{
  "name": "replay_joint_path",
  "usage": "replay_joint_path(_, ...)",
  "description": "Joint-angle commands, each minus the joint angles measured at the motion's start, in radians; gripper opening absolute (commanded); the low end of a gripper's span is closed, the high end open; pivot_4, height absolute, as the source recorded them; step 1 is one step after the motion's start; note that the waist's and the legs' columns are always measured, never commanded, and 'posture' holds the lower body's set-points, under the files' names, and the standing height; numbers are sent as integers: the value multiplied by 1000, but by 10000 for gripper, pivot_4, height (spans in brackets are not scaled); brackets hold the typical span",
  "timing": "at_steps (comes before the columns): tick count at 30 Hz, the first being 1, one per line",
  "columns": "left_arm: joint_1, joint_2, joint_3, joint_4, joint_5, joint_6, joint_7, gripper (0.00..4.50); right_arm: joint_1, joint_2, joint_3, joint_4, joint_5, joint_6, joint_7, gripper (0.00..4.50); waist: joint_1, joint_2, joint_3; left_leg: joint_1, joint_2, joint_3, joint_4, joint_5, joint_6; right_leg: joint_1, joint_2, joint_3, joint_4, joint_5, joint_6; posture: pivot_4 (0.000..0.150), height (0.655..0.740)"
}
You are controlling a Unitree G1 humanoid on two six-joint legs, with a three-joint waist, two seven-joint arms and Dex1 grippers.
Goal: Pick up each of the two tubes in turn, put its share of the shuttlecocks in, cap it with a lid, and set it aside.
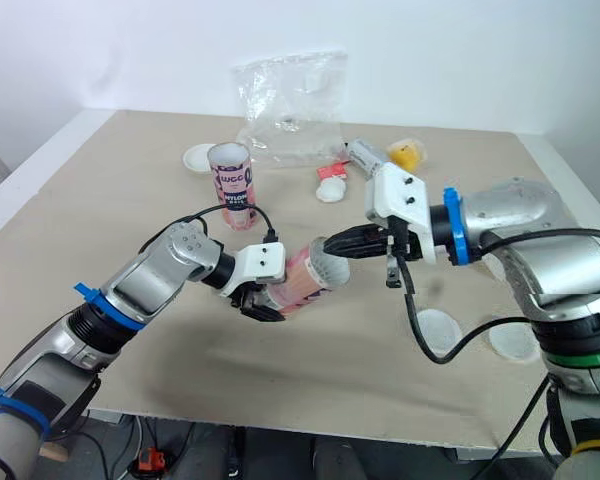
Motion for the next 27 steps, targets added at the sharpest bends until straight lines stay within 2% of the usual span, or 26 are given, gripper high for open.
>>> replay_joint_path(1, 1, -5, -27, 26, 25, -1, 10, 32759, -66, 16, 78, 44, -88, -62, 78, 653, 0, 0, 0, 0, 0, 0, 0, 0, 0, 0, 0, 0, 0, 0, 0, 1500, 7400)
replay_joint_path(11, -1, -10, -22, 39, 29, 1, 12, 32759, -217, 138, 309, 190, -336, -178, 215, 653, 1, 0, 0, 0, 0, 0, 1, 0, 0, 0, 0, -1, 0, 0, 0, 1500, 7400)
replay_joint_path(17, -3, -13, -19, 48, 32, 0, 16, 32759, -256, 225, 416, 260, -450, -207, 268, 653, 0, 0, -1, 1, 1, 0, 1, 0, 0, 0, 1, -1, 2, 1, -1, 1500, 7400)
replay_joint_path(27, -4, -19, -12, 55, 35, 1, 19, 32759, -256, 322, 410, 345, -502, -263, 306, 653, -17, -3, -6, 15, 3, 0, -1, -1, -2, 6, 1, -2, 2, 3, -5, 1500, 7400)
